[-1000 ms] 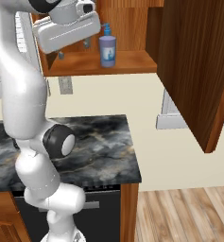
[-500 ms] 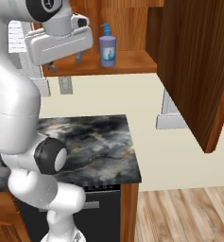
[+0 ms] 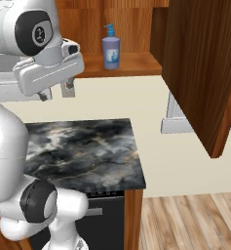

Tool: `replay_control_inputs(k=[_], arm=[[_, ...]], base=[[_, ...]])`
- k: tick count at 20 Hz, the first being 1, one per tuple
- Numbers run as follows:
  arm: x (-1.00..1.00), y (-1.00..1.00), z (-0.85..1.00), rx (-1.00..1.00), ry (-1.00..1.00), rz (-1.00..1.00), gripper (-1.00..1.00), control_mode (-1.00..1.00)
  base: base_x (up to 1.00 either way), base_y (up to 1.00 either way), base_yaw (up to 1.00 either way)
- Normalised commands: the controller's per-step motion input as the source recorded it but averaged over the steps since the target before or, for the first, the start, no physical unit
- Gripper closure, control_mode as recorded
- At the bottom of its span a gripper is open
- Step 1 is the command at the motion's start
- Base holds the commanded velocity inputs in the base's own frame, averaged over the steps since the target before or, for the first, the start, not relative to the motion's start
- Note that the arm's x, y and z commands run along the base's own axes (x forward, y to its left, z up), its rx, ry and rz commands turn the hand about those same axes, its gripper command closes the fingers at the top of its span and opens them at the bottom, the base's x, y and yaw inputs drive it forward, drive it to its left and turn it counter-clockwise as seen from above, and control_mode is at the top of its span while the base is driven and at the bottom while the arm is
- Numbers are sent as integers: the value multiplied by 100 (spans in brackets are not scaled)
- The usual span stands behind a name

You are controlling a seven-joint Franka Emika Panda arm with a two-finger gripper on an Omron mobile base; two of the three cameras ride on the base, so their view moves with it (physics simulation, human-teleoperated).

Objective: Pick up the bar soap and soap dispenser from the sink, and place them back in the cabinet, and close the cabinet door.

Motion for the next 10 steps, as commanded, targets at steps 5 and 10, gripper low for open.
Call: replay_control_inputs(k=[5,10], arm=[[-40,10,-29,-5,0,7,-100,-100],[-34,2,-19,0,0,5,-100,-100]], base=[[0,0,0],[0,0,0]])
